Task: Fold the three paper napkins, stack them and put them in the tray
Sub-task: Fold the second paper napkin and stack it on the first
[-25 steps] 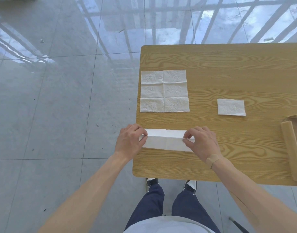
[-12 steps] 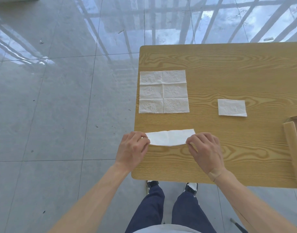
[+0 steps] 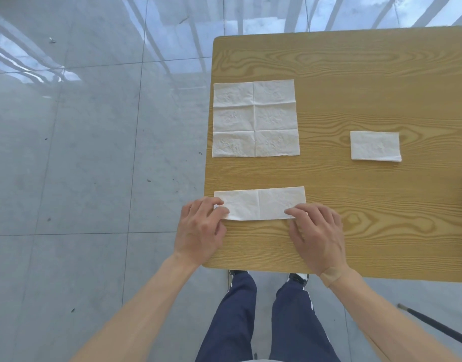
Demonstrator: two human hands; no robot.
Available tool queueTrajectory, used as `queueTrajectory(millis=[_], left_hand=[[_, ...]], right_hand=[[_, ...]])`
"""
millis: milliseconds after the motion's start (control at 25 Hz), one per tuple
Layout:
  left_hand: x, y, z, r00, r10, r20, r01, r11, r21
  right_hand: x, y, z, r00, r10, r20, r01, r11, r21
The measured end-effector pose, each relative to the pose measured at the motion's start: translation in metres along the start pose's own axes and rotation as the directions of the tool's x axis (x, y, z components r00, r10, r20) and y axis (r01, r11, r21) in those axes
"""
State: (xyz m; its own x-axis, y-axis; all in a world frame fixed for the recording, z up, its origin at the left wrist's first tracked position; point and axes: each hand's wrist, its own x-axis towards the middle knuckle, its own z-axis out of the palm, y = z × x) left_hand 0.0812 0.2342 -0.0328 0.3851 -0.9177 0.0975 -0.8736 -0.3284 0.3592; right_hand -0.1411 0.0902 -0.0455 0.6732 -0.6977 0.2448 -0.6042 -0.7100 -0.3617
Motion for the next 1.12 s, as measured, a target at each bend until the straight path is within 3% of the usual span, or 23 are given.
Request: queueTrajectory(millis=[160, 360, 520, 720, 920, 1120], left_hand=[[0.008, 0.031, 0.015, 0.998, 0.047, -0.051, -0.046, 0.999, 0.008], [0.020, 0.070, 0.039, 0.967, -0.042, 0.251, 0.009, 0.992, 0.130], [0.019, 0.063, 0.050, 0.927, -0.112, 0.357, 0.023, 0.969, 0.246], [0.015, 0.054, 0.054, 0.934, -0.094, 0.345, 0.018, 0.976, 0.218], [-0.007, 0.007, 0.039, 0.937, -0.200, 0.286, 0.131, 0.961, 0.244], [-0.013, -0.005, 0.032, 0.931, -0.209, 0.299, 0.137, 0.960, 0.244]], right_hand=[[0.012, -0.014, 0.017, 0.997, -0.064, 0.051, 0.065, 0.998, -0.023], [0.027, -0.015, 0.030, 0.934, -0.101, 0.343, 0.144, 0.984, -0.103], [0.028, -0.007, 0.036, 0.890, -0.077, 0.449, 0.162, 0.975, -0.155], [0.027, -0.006, 0.037, 0.887, -0.044, 0.460, 0.147, 0.971, -0.189], [0.016, 0.017, 0.026, 0.902, 0.140, 0.409, -0.043, 0.970, -0.238], [0.013, 0.021, 0.022, 0.897, 0.182, 0.402, -0.095, 0.969, -0.227]])
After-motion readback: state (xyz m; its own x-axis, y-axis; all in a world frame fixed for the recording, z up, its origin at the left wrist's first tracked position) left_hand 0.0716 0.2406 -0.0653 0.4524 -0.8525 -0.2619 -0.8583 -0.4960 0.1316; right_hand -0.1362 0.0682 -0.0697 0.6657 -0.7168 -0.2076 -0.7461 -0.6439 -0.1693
